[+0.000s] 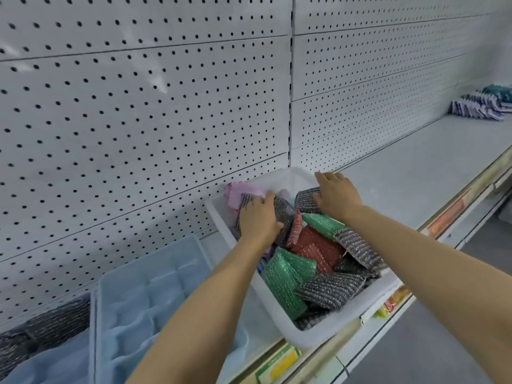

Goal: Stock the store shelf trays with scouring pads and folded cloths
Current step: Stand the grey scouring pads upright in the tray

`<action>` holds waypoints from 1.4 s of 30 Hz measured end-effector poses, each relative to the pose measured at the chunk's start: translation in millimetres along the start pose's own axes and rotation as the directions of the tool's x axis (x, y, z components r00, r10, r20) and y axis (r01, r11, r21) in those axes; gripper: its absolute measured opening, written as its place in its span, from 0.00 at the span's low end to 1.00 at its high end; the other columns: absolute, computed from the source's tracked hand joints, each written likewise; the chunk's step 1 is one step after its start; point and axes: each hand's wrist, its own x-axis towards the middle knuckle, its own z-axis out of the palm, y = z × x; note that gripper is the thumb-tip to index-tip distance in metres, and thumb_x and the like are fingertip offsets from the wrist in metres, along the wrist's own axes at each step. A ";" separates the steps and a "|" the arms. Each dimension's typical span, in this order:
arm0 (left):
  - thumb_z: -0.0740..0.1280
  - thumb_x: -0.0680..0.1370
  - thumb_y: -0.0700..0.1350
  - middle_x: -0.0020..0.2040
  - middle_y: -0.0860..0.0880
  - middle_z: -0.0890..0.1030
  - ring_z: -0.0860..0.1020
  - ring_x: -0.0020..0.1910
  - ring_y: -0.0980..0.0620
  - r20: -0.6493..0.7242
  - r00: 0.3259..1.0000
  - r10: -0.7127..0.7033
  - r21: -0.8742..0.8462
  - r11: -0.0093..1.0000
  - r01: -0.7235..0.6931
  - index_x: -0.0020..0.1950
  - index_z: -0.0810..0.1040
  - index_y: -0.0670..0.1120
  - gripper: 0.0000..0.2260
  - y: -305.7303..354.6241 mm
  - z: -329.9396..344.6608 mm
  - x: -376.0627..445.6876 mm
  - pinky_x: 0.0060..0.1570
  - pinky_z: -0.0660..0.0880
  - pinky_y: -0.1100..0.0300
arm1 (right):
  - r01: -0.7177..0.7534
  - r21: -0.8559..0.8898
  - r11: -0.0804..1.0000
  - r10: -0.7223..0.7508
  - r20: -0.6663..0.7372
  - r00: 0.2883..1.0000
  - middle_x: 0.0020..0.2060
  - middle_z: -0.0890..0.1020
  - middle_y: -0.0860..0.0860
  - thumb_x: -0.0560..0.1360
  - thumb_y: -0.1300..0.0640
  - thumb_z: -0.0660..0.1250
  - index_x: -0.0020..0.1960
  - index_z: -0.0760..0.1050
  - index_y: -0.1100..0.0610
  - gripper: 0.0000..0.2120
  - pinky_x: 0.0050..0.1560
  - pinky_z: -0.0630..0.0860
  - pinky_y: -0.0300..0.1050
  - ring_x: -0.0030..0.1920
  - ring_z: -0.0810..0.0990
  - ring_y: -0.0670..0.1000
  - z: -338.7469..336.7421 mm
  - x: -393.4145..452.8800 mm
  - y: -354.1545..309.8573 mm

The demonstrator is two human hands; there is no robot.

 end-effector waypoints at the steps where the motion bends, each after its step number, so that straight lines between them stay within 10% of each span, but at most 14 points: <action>1: 0.74 0.72 0.51 0.62 0.42 0.74 0.77 0.57 0.43 -0.008 1.000 0.008 -0.014 1.000 -0.008 0.75 0.61 0.48 0.35 -1.1 -0.9 2.6 0.51 0.78 0.48 | 0.015 -0.041 0.999 -0.013 0.035 0.999 0.64 0.74 0.56 0.78 0.47 0.60 0.68 0.66 0.58 0.23 0.67 0.66 0.54 0.66 0.68 0.59 3.4 6.2 3.9; 10: 0.72 0.74 0.47 0.61 0.52 0.79 0.76 0.59 0.52 0.067 0.996 -0.063 -0.369 0.926 0.084 0.65 0.74 0.52 0.20 -13.4 -16.4 16.8 0.56 0.73 0.56 | 0.067 -0.267 0.961 -0.014 0.195 0.981 0.62 0.72 0.59 0.71 0.35 0.65 0.63 0.71 0.57 0.31 0.65 0.61 0.57 0.65 0.65 0.62 25.3 34.6 1.3; 16: 0.72 0.75 0.43 0.60 0.51 0.77 0.74 0.58 0.52 0.067 0.994 -0.090 -0.619 0.777 0.113 0.64 0.76 0.51 0.18 -24.2 -51.1 15.2 0.60 0.73 0.52 | -0.024 0.390 0.921 0.054 -0.066 0.996 0.48 0.74 0.51 0.73 0.60 0.69 0.57 0.77 0.54 0.13 0.41 0.72 0.42 0.43 0.75 0.51 7.7 30.1 -1.2; 21: 0.74 0.72 0.40 0.53 0.55 0.79 0.74 0.50 0.64 -0.033 0.998 -0.055 -0.693 0.721 0.016 0.59 0.77 0.54 0.19 -45.5 -91.6 -5.1 0.58 0.67 0.60 | 0.095 0.642 0.761 0.016 -0.166 0.986 0.53 0.78 0.51 0.71 0.62 0.72 0.63 0.76 0.50 0.21 0.53 0.75 0.42 0.49 0.77 0.50 -27.7 16.6 -27.1; 29: 0.74 0.71 0.37 0.52 0.54 0.81 0.79 0.52 0.54 -0.080 0.995 -0.068 -0.641 0.767 0.001 0.51 0.78 0.56 0.17 -115.8 -148.0 -56.5 0.55 0.78 0.48 | 0.207 0.739 0.641 -0.100 -0.187 0.977 0.55 0.80 0.51 0.71 0.62 0.73 0.60 0.79 0.49 0.19 0.57 0.78 0.49 0.52 0.79 0.51 -43.5 -13.6 -123.4; 42: 0.72 0.73 0.34 0.54 0.52 0.80 0.77 0.50 0.60 -0.024 0.951 -0.309 -0.641 0.734 0.223 0.54 0.78 0.50 0.15 -277.6 -212.5 -189.9 0.45 0.73 0.72 | 0.273 0.831 0.485 -0.287 -0.143 0.947 0.53 0.79 0.49 0.70 0.63 0.72 0.59 0.79 0.47 0.20 0.59 0.75 0.46 0.52 0.78 0.48 -22.1 -58.4 -297.9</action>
